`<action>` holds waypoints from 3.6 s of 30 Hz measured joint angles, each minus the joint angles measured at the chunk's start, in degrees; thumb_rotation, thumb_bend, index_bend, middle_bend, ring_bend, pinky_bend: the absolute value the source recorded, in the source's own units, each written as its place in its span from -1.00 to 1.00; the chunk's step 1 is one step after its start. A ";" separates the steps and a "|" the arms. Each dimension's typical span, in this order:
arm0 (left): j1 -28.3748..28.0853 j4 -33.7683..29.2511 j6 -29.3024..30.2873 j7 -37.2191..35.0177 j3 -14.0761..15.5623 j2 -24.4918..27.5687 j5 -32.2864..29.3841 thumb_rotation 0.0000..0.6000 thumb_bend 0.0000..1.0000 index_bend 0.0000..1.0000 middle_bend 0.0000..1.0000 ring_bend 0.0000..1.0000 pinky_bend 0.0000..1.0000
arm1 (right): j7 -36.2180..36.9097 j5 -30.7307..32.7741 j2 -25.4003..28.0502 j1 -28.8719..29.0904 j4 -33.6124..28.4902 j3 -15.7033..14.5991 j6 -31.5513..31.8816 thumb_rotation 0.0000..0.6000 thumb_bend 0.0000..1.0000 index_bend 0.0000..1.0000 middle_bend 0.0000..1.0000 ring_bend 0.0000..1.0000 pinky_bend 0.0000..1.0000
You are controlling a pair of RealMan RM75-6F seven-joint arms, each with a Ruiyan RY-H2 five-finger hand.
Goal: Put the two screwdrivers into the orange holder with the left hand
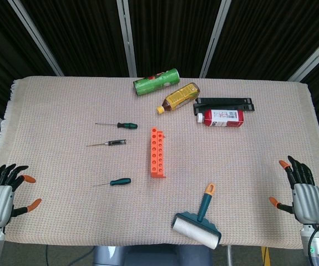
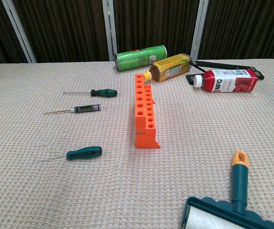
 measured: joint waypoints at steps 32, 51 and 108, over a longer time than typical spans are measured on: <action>-22.52 2.94 -26.89 14.55 -8.58 -9.43 -15.53 1.00 -0.33 -0.09 -0.69 -0.92 -1.00 | 1.89 -1.15 0.72 -0.61 0.47 -0.17 0.87 1.00 -1.00 -0.80 -1.00 -1.00 -1.00; -33.22 6.21 -30.97 27.05 -8.49 -22.86 -28.27 1.00 -0.52 -0.13 -0.76 -1.00 -1.00 | 2.48 -1.56 1.10 -0.90 0.38 -0.29 1.17 1.00 -1.00 -0.80 -1.00 -1.00 -1.00; -37.85 13.80 -26.15 29.23 -6.35 -32.76 -36.37 1.00 -0.29 0.01 -0.79 -1.00 -1.00 | 4.87 -0.44 2.18 -0.75 0.31 -0.47 -0.99 1.00 -1.00 -0.79 -1.00 -1.00 -1.00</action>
